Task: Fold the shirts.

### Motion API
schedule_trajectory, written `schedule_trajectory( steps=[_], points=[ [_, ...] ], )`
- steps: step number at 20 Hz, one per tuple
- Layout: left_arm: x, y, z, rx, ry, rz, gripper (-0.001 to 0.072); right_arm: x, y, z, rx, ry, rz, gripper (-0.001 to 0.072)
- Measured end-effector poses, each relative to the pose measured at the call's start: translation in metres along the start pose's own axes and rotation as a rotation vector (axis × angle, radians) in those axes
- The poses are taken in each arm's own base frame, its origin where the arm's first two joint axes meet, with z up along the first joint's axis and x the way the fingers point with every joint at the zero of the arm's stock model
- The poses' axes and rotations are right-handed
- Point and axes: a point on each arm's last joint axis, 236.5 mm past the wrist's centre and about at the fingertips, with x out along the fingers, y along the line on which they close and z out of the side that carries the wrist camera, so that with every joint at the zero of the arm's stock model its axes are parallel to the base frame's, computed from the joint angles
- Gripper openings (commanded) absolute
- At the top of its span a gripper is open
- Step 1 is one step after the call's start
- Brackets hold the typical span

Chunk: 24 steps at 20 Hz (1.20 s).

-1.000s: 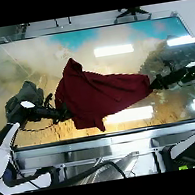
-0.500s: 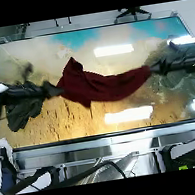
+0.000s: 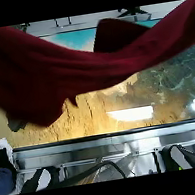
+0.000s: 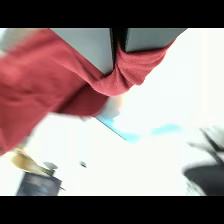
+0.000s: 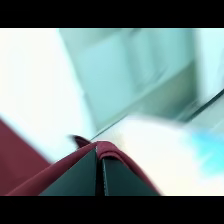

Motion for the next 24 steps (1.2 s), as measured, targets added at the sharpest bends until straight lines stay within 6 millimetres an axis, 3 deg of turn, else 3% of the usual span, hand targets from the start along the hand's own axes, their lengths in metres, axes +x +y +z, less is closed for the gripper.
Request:
schedule_trajectory(
  steps=[2,4,7,9,13,17,19,21,24],
  points=[
    [-0.016,-0.01,0.017,0.098,-0.043,0.09,0.0017,-0.008,0.024,0.017,-0.134,-0.038,-0.101,0.0023],
    [-0.028,0.001,0.024,0.149,-0.052,0.203,0.0017,-0.015,0.026,0.021,-0.198,-0.039,-0.201,0.0022],
    [-0.03,0.046,0.011,0.076,-0.026,0.269,0.0017,-0.017,-0.005,0.003,-0.132,0.005,-0.279,0.0022],
    [-0.014,0.081,-0.017,-0.019,0.033,0.22,0.0017,-0.008,-0.036,-0.026,-0.04,0.067,-0.27,0.0021],
    [0.062,0.15,-0.124,-0.221,0.264,0.1,0.0017,0.028,-0.104,-0.116,0.142,0.248,-0.252,0.0021],
    [0.141,0.214,-0.255,-0.328,0.535,0.1,0.0017,0.052,-0.196,-0.221,0.334,0.403,-0.348,0.0021],
    [0.17,0.242,-0.307,-0.359,0.637,0.11,0.0017,0.055,-0.24,-0.276,0.427,0.462,-0.407,0.0021],
    [0.191,0.273,-0.348,-0.399,0.713,0.13,0.0017,0.054,-0.278,-0.328,0.52,0.508,-0.455,0.0021],
    [0.207,0.306,-0.384,-0.446,0.781,0.15,0.0017,0.048,-0.321,-0.374,0.639,0.526,-0.5,0.0021]
  ],
)
